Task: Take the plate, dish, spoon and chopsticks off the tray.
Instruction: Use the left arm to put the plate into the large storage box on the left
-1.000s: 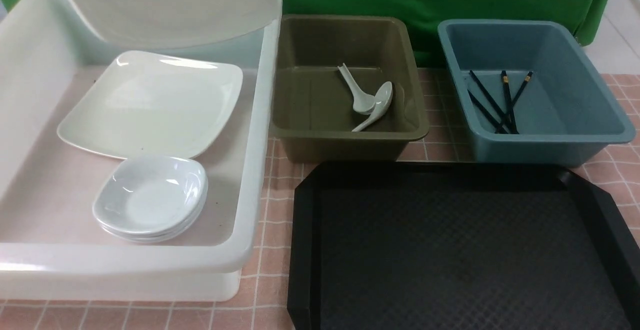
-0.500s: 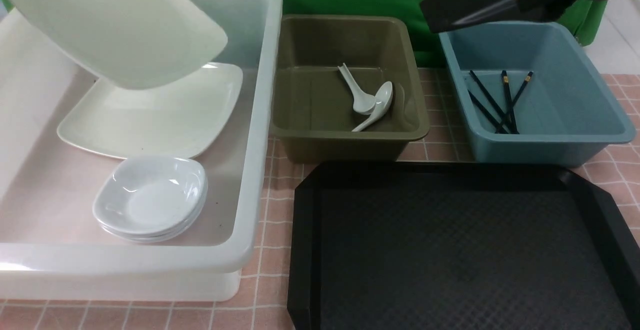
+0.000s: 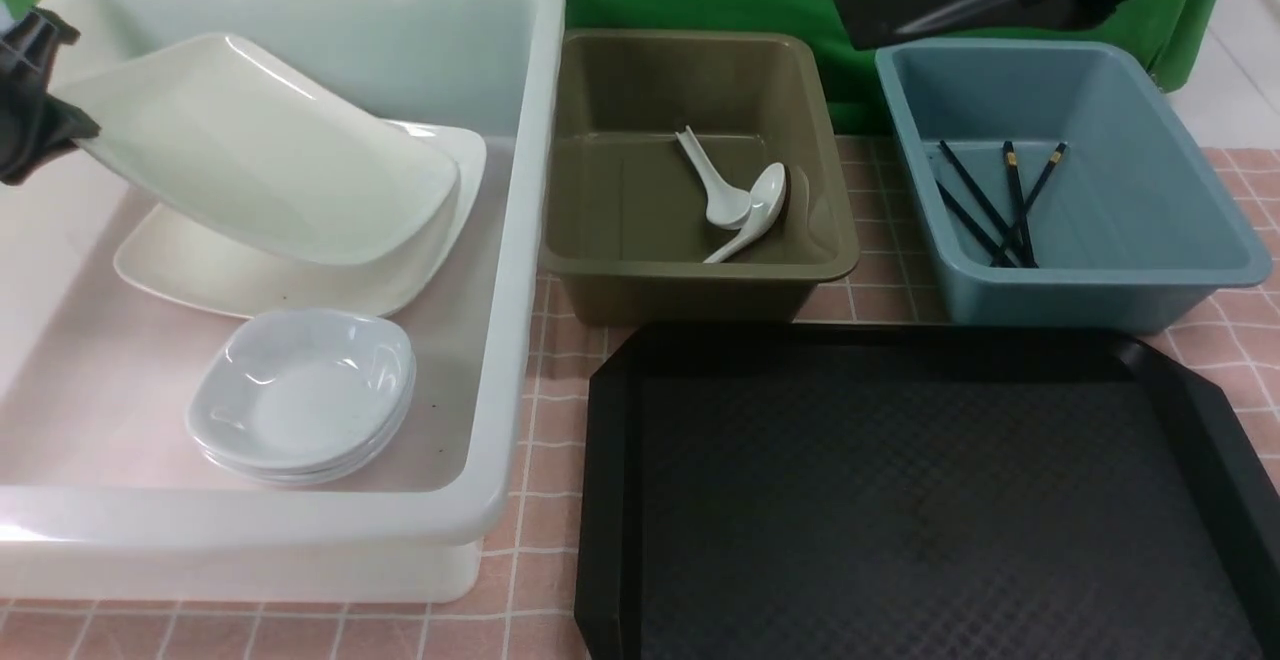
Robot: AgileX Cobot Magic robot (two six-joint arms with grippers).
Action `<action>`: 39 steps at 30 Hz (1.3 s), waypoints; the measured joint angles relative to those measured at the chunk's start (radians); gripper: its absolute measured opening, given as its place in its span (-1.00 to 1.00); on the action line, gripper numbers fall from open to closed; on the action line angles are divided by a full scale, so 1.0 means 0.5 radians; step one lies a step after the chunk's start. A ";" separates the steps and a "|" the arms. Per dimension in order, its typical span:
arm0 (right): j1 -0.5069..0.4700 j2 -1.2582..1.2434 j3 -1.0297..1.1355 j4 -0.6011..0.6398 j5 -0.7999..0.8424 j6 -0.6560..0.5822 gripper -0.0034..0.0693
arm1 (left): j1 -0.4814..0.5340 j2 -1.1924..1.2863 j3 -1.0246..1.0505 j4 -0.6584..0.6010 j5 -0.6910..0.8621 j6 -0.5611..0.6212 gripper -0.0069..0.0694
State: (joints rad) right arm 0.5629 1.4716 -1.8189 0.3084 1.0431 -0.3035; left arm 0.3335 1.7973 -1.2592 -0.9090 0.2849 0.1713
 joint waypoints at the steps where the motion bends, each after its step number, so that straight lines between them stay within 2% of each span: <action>1: 0.000 0.000 0.000 0.000 0.000 0.002 -0.82 | -0.010 0.006 0.000 0.005 -0.002 0.000 -0.77; 5: 0.000 0.000 0.000 0.000 -0.002 0.006 -0.82 | -0.015 0.047 0.000 0.039 0.008 0.000 -0.77; 9: 0.000 0.000 0.000 0.000 -0.002 0.006 -0.82 | -0.015 0.095 0.000 0.110 0.036 -0.061 -0.67; 11: 0.000 0.000 0.000 0.000 0.000 0.006 -0.82 | -0.015 0.130 0.000 0.190 0.080 -0.122 -0.49; 12: 0.000 0.000 0.000 0.000 0.000 0.006 -0.82 | -0.015 0.134 0.000 0.196 0.083 -0.125 -0.49; 13: 0.000 0.000 0.000 0.000 0.002 0.006 -0.82 | -0.015 0.163 0.000 0.241 0.118 -0.146 -0.32; 16: 0.000 0.000 0.000 0.000 0.004 0.006 -0.82 | -0.015 0.204 0.008 0.268 0.136 -0.152 -0.09; 17: 0.000 0.000 0.000 0.000 0.004 0.006 -0.82 | -0.015 0.204 0.008 0.267 0.136 -0.154 -0.08; 20: 0.000 0.000 0.000 0.000 0.006 0.006 -0.82 | -0.017 0.244 0.005 0.278 0.117 -0.148 0.18; 23: 0.000 0.000 0.000 0.000 0.006 0.006 -0.82 | -0.017 0.245 0.005 0.249 0.128 -0.118 0.27; 26: 0.000 0.000 0.000 0.000 0.008 0.006 -0.82 | -0.017 0.241 0.005 0.241 0.190 0.011 0.33; 28: 0.000 0.000 0.000 -0.002 0.008 0.006 -0.82 | -0.017 0.238 0.005 0.243 0.226 0.016 0.32; 30: 0.000 0.000 -0.003 -0.035 0.006 0.015 -0.82 | -0.017 0.184 0.005 0.252 0.277 0.026 0.22; 32: 0.000 0.000 -0.034 -0.125 0.001 0.072 -0.82 | -0.017 0.099 -0.016 0.254 0.325 0.107 0.04; 34: 0.000 0.000 -0.089 -0.261 0.000 0.164 -0.82 | -0.029 -0.020 -0.087 0.254 0.428 0.192 -0.24; 35: 0.000 0.000 -0.143 -0.374 0.002 0.234 -0.82 | -0.048 -0.099 -0.134 0.254 0.494 0.253 -0.46; 36: 0.000 0.000 -0.143 -0.394 0.002 0.244 -0.82 | -0.048 -0.099 -0.145 0.254 0.508 0.265 -0.49; 37: 0.000 -0.002 -0.247 -0.568 0.018 0.359 -0.82 | -0.105 -0.228 -0.241 0.247 0.646 0.379 -0.69; 39: 0.000 -0.008 -0.381 -0.792 0.075 0.465 -0.82 | -0.208 -0.376 -0.350 0.234 0.797 0.508 -0.79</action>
State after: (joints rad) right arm 0.5629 1.4674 -2.0094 -0.0875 1.0807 -0.0709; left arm 0.2294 1.6091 -1.4343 -0.7921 0.6834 0.4254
